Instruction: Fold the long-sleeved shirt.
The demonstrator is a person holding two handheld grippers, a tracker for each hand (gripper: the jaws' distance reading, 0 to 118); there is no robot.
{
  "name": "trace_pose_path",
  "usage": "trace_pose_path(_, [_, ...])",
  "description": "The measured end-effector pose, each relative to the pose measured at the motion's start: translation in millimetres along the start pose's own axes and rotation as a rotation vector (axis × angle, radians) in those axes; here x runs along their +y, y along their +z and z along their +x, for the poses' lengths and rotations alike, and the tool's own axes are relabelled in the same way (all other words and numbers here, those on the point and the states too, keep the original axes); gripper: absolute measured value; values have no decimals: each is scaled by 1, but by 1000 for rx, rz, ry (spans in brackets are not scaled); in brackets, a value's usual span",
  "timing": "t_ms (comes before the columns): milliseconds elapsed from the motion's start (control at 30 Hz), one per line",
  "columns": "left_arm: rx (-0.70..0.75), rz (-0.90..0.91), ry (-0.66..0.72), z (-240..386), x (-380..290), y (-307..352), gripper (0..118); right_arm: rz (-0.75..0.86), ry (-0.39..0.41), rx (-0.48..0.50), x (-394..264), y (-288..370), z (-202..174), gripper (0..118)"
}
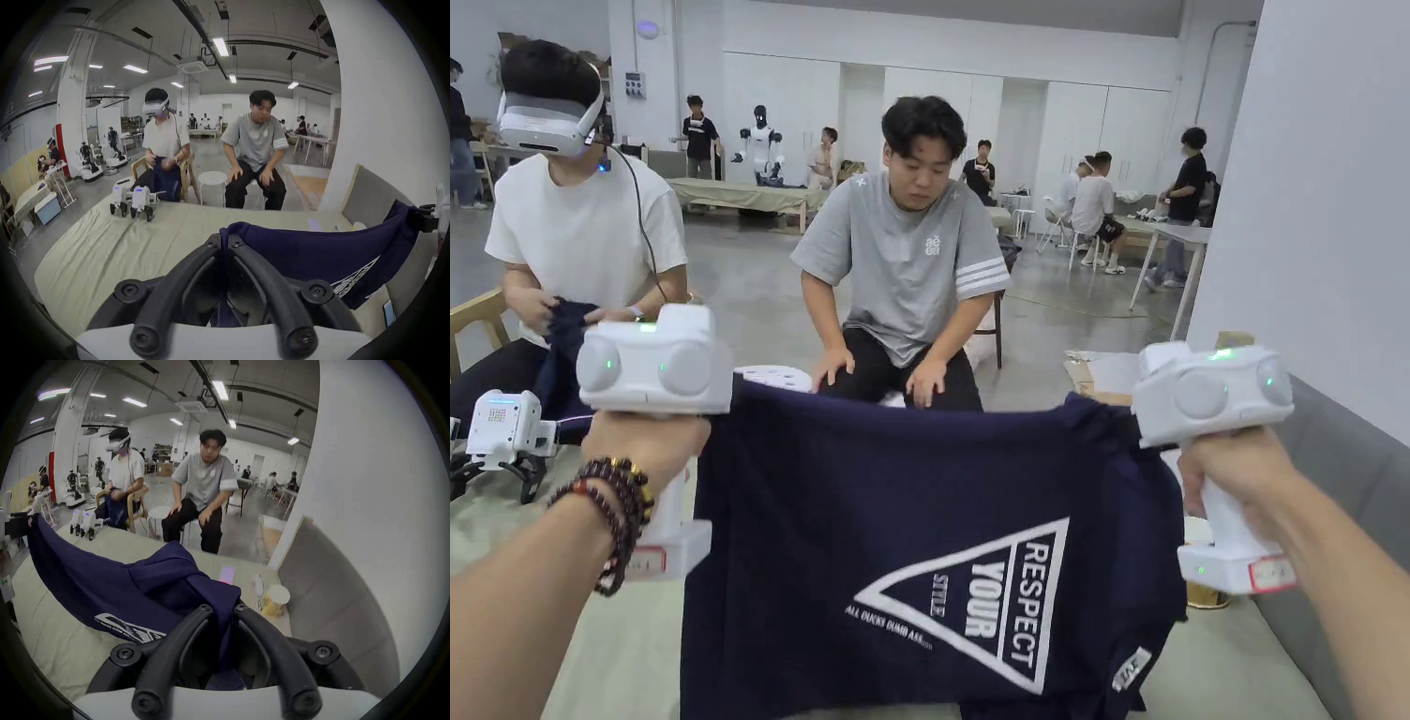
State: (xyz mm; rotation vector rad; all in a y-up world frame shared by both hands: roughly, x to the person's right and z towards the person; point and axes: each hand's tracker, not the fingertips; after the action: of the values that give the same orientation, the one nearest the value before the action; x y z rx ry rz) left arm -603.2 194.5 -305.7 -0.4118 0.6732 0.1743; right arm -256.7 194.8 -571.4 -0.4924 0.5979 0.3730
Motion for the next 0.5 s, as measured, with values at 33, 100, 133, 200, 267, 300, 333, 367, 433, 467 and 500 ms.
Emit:
trace_pose_path(33, [3, -3, -3, 1, -10, -1, 8, -28, 12, 0, -8, -3, -2, 9])
trace_pose_path(100, [7, -26, -16, 5, -21, 5, 8, -32, 22, 3, -21, -3, -3, 9])
trace_pose_path(133, [4, -33, -14, 6, -26, 9, 8, -36, 17, 5, -27, -1, -3, 8])
trace_pose_path(200, [-4, -40, -11, 6, -35, 18, 8, -35, 7, 15, -34, 2, 2, 8])
trace_pose_path(267, [-6, -14, -22, 5, -44, 32, 8, -20, 12, 27, -46, 19, 2, 9])
trace_pose_path(300, [-13, 16, -27, 5, -51, 41, 8, -15, 17, 36, -52, 30, 1, 9])
trace_pose_path(333, [-30, 26, -47, 3, -59, 51, 8, 0, 32, 43, -62, 40, 0, 9])
trace_pose_path(367, [-36, 39, -52, 1, -68, 58, 8, 7, 49, 43, -72, 50, -2, 9])
trace_pose_path(433, [-47, 40, -58, -5, -88, 78, 8, 10, 58, 45, -95, 66, -4, 9])
trace_pose_path(467, [-53, 49, -44, -8, -101, 90, 8, 11, 56, 46, -109, 76, -5, 8])
trace_pose_path(500, [-57, 41, -45, -13, -112, 96, 8, 11, 55, 48, -123, 84, -7, 9])
